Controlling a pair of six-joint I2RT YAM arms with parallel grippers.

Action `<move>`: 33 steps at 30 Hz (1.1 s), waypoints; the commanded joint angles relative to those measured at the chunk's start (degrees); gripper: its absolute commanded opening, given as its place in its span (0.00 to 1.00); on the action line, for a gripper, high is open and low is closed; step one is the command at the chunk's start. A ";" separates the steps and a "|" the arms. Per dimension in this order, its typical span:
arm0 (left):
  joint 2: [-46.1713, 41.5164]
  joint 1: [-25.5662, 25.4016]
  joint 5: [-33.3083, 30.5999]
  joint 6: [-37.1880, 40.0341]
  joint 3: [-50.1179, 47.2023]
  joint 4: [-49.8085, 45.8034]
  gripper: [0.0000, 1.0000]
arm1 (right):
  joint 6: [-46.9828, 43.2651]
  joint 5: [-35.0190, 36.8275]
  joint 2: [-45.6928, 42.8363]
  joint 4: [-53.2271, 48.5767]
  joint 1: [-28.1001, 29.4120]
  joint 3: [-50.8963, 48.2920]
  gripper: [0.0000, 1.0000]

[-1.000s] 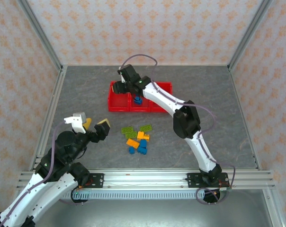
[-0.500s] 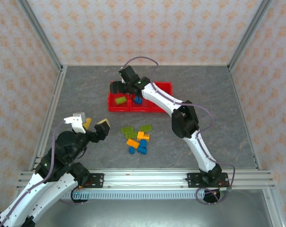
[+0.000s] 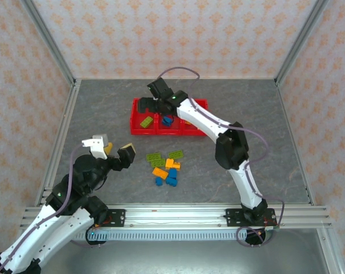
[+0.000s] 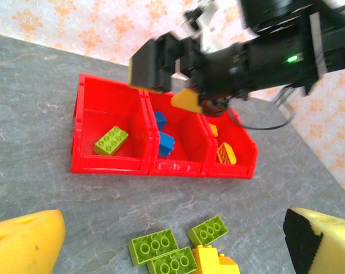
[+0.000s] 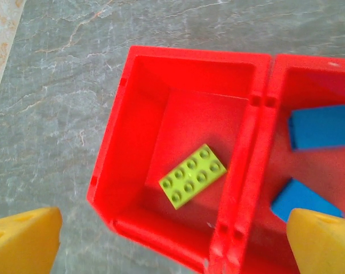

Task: Sort the legos into containers by color
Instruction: Place the lego in the container, then pick up the lego from the center of the table.

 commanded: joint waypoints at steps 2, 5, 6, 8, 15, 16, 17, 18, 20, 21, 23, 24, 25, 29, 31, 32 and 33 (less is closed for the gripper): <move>2.02 -0.28 1.60 0.14 0.11 -0.21 0.99 | 1.72 2.81 -10.82 -3.97 0.11 -9.37 1.00; 2.59 -0.29 2.46 0.29 0.12 0.05 0.99 | 2.45 2.81 -16.39 -4.64 0.31 -18.16 0.99; 2.50 -0.28 2.71 0.32 0.08 0.18 0.99 | 2.82 3.19 -18.12 -4.84 0.50 -21.07 0.98; 2.39 -0.28 3.54 0.58 -0.14 0.52 0.99 | 3.55 3.41 -20.69 -5.44 0.80 -25.94 0.97; 5.58 -0.29 6.88 1.17 -0.28 1.38 0.99 | 4.47 3.09 -23.44 -6.30 2.53 -39.91 0.97; 6.01 -0.33 7.13 1.19 -0.12 1.36 0.99 | 4.94 3.16 -23.37 -6.22 2.77 -40.86 0.97; 6.44 -0.28 7.40 1.24 -0.13 1.35 0.99 | 5.52 3.32 -23.19 -6.21 2.99 -41.66 0.98; 6.64 -0.31 7.58 1.20 -0.14 1.22 0.99 | 6.07 3.77 -22.91 -6.28 3.29 -42.05 0.98; 6.47 -0.35 7.68 1.19 -0.06 1.31 0.99 | 7.12 4.58 -22.26 -6.65 3.75 -42.09 0.99; 6.14 -0.35 7.55 1.19 -0.18 1.29 0.99 | 7.41 4.91 -21.81 -6.82 3.92 -41.86 0.99; 5.33 -0.31 7.16 1.12 -0.28 1.31 0.99 | 7.23 4.16 -20.70 -6.62 4.40 -41.21 1.00; 4.76 -0.30 6.91 1.11 -0.33 1.32 0.99 | 6.84 3.63 -19.96 -6.49 4.72 -40.65 1.00; 4.40 -0.29 6.65 1.11 -0.32 1.33 0.99 | 6.66 3.49 -19.23 -6.43 4.97 -40.13 1.00; 3.27 -0.30 6.20 1.02 -0.50 1.29 0.99 | 6.56 3.21 -15.80 -6.71 5.28 -38.50 1.00; 3.18 -0.29 6.18 1.02 -0.51 1.32 0.99 | 6.74 3.41 -14.45 -6.79 5.45 -37.91 1.00; 3.18 -0.33 6.23 1.08 -0.49 1.37 0.99 | 6.89 3.58 -13.92 -6.85 5.47 -37.61 1.00; 3.18 -0.28 6.27 1.04 -0.52 1.36 0.99 | 7.09 4.04 -13.45 -7.12 5.46 -37.35 1.00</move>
